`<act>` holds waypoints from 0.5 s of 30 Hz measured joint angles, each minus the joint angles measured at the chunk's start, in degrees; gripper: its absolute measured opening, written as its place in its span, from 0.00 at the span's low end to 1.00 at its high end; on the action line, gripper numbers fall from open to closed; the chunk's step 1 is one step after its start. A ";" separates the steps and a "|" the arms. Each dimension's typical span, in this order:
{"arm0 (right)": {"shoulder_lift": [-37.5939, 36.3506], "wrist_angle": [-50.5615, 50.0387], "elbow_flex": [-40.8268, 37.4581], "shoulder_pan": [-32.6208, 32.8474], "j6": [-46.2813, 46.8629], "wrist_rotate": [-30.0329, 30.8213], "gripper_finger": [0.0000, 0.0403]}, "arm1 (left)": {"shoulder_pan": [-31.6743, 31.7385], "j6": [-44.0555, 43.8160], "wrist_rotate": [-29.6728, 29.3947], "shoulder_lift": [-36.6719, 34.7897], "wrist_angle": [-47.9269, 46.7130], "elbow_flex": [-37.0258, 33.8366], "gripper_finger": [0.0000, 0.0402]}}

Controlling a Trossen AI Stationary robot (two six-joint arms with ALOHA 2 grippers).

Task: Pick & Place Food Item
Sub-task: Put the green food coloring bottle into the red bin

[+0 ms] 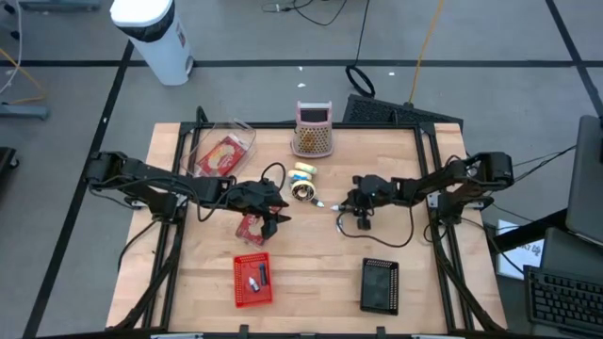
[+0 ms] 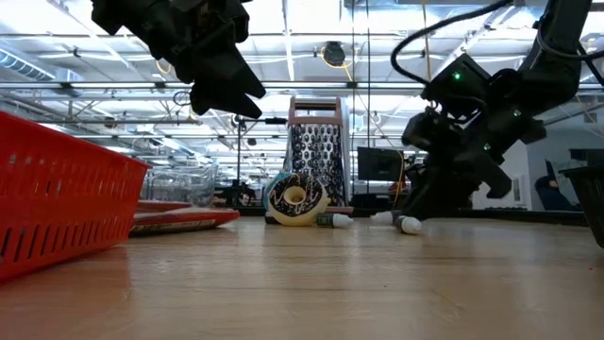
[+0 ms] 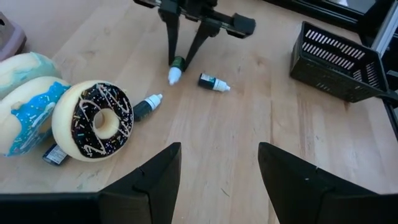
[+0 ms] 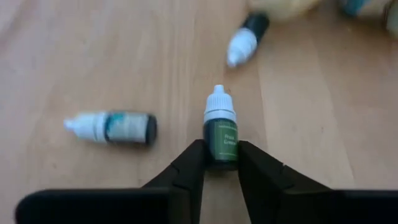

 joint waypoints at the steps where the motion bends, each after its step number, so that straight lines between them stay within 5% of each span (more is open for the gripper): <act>1: -0.02 1.17 0.00 0.00 0.03 -0.07 0.16 | -0.02 0.00 -0.51 0.00 0.36 0.00 0.54; 10: -2.20 13.39 0.03 1.78 -2.35 0.37 0.19 | 0.03 -4.82 -3.11 0.02 8.76 0.00 0.54; 15: -3.14 20.03 0.52 4.40 -6.55 6.20 0.17 | 0.07 -10.52 -6.98 0.02 14.26 0.00 0.54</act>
